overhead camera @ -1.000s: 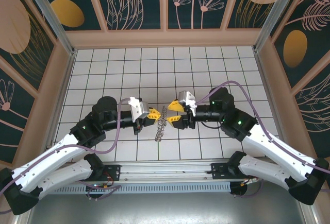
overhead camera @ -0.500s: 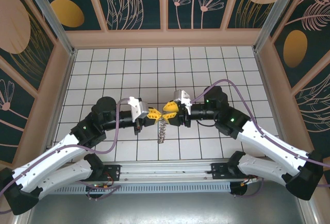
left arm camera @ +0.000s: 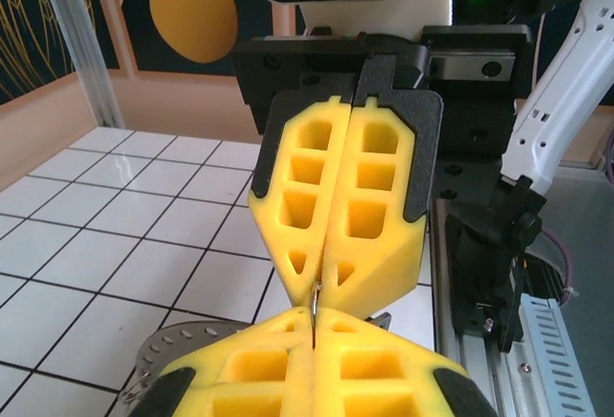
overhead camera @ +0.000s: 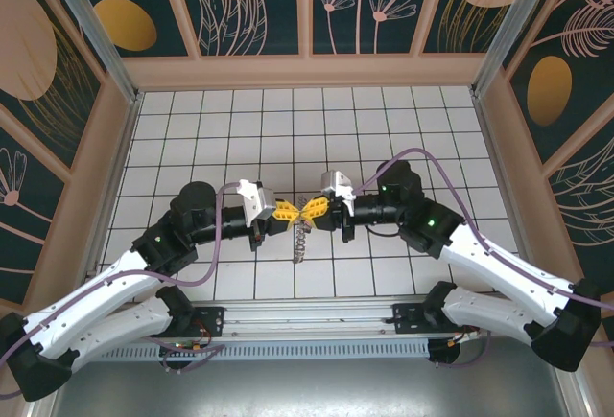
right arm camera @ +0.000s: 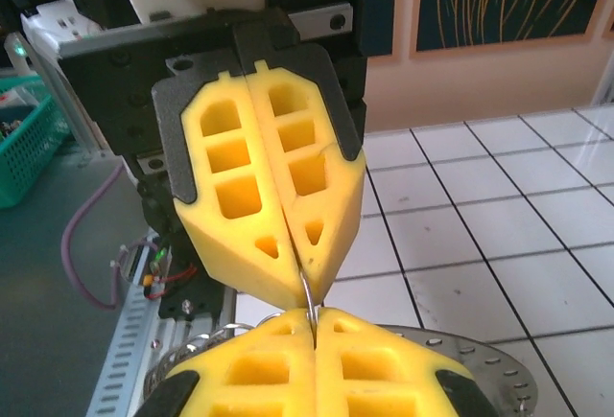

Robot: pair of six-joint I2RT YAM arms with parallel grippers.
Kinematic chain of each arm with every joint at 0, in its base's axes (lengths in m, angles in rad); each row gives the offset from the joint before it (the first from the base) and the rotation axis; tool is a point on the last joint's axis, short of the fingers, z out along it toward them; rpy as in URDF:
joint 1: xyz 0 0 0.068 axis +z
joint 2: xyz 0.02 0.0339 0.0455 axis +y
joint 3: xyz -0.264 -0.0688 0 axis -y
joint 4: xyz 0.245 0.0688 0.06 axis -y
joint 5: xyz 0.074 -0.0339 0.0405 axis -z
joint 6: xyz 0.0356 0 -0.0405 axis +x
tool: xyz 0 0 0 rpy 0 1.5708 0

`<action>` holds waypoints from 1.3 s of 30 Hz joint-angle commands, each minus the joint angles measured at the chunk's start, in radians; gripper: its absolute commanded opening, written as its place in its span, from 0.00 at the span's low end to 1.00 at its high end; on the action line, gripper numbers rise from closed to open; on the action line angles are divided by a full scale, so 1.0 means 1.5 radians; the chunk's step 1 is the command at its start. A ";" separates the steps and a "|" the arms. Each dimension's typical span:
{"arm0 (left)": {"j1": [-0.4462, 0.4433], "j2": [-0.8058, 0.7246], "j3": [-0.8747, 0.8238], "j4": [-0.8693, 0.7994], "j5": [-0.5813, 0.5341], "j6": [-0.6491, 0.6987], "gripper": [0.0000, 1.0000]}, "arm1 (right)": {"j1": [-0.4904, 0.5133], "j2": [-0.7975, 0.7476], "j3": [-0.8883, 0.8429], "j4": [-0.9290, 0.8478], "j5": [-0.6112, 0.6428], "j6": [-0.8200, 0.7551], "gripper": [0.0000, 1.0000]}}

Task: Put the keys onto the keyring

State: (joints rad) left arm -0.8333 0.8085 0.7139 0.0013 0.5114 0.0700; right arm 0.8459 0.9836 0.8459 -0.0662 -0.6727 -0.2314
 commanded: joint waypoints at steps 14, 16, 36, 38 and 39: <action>-0.006 0.096 0.089 -0.184 -0.015 0.072 0.06 | 0.049 0.113 0.198 -0.294 0.139 -0.100 0.00; -0.005 0.099 0.086 -0.180 -0.011 0.072 0.06 | 0.061 0.131 0.211 -0.307 0.150 -0.106 0.00; -0.006 -0.023 -0.031 0.109 0.058 -0.081 0.00 | 0.064 0.002 0.068 -0.127 0.165 -0.039 0.34; -0.005 -0.025 -0.042 0.142 0.065 -0.094 0.00 | 0.058 -0.019 0.045 -0.095 0.150 -0.027 0.33; -0.006 -0.023 -0.045 0.154 0.069 -0.098 0.00 | 0.055 -0.026 0.037 -0.080 0.141 -0.022 0.32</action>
State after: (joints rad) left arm -0.8326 0.7887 0.6559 0.0616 0.5594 -0.0219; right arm 0.9421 0.9730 0.9421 -0.3084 -0.4339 -0.3061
